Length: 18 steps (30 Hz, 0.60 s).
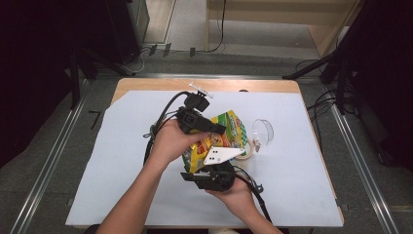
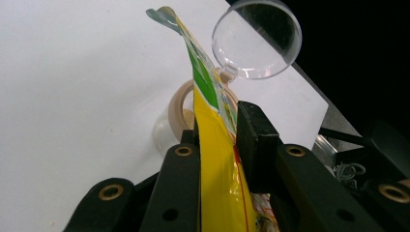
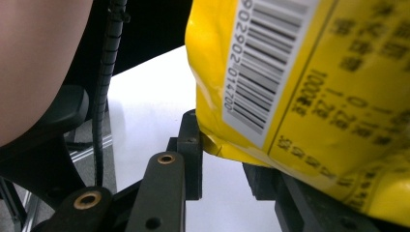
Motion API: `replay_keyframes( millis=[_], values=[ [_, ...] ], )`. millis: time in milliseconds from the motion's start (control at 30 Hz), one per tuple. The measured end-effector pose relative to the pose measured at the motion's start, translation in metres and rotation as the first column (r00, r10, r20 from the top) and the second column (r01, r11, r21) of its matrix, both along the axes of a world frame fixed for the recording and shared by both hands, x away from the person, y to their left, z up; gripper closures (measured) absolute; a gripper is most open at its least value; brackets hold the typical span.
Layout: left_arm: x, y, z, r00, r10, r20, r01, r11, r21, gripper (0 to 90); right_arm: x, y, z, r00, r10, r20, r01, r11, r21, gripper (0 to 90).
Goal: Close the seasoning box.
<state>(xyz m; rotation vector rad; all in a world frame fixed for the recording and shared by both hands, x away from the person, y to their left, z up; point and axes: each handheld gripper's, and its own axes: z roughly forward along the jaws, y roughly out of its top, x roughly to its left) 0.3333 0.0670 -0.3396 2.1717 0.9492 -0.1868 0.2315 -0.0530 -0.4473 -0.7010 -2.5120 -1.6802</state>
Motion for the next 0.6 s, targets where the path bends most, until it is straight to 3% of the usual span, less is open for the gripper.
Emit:
replay_keyframes(
  millis=[167, 300, 600],
  values=[
    [0.004, 0.003, -0.001, 1.0, -0.003, -0.004, 0.003, 0.9998, -0.018, 77.8, 0.004, 0.003, 0.001, 0.9997, -0.013, -0.02, 0.012, 1.0, -0.01, 73.2],
    [-0.002, 0.002, 0.0, 0.9995, -0.014, 0.027, 0.014, 0.9998, -0.016, 76.9, 0.003, 0.004, -0.001, 0.9995, -0.027, -0.019, 0.026, 1.0, -0.016, 73.5],
    [-0.01, -0.003, 0.005, 0.9987, -0.016, 0.049, 0.017, 0.9996, -0.022, 76.0, 0.003, 0.004, -0.002, 0.9992, -0.031, -0.024, 0.031, 1.0, -0.006, 74.2]
  ],
)
